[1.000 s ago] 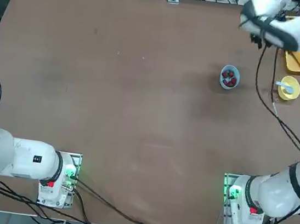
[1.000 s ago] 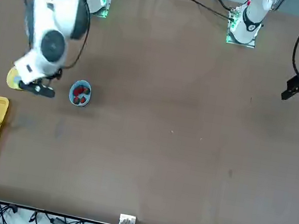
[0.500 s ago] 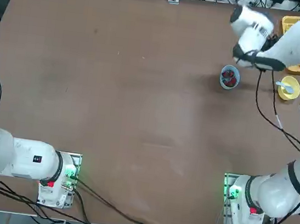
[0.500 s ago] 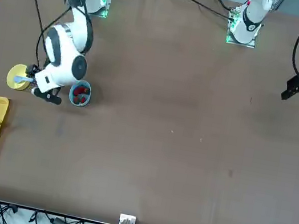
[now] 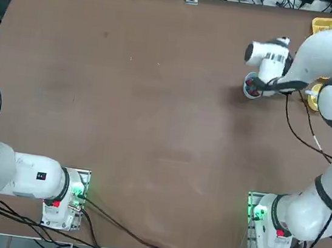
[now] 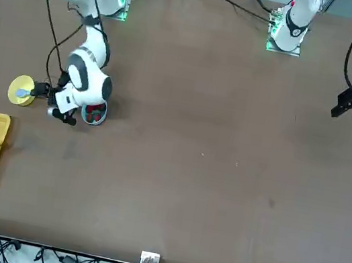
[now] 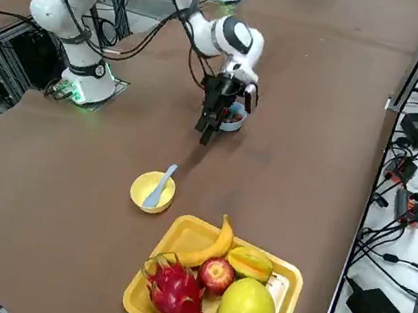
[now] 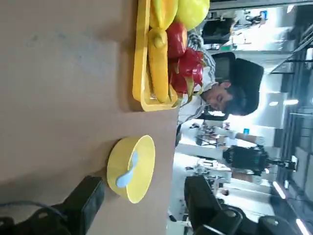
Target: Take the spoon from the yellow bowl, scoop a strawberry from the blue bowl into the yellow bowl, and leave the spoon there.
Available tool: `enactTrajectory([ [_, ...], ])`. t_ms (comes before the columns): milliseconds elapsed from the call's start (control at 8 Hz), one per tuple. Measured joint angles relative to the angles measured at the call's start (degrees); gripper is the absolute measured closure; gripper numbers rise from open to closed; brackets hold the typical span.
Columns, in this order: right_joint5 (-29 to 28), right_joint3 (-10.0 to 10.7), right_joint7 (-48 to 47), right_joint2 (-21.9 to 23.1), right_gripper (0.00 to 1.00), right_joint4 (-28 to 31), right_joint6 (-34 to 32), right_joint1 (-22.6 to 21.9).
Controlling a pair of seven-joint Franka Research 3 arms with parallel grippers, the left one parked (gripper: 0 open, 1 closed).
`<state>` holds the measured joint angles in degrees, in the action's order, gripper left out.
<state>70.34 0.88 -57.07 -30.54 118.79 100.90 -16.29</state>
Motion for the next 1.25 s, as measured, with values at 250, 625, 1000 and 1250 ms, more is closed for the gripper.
enactTrajectory([
  [250, 1.7, 0.6, -1.0, -2.4, 0.00, 0.0, 0.0, 0.7],
  [625, 2.1, 1.6, -1.7, -3.9, 0.00, 0.0, -0.1, 1.7],
  [1000, 3.6, 3.1, -3.6, -6.0, 0.01, 0.0, -0.1, 2.1],
  [1250, 5.1, 3.8, -6.2, -7.8, 0.03, 0.0, -0.2, 2.1],
])
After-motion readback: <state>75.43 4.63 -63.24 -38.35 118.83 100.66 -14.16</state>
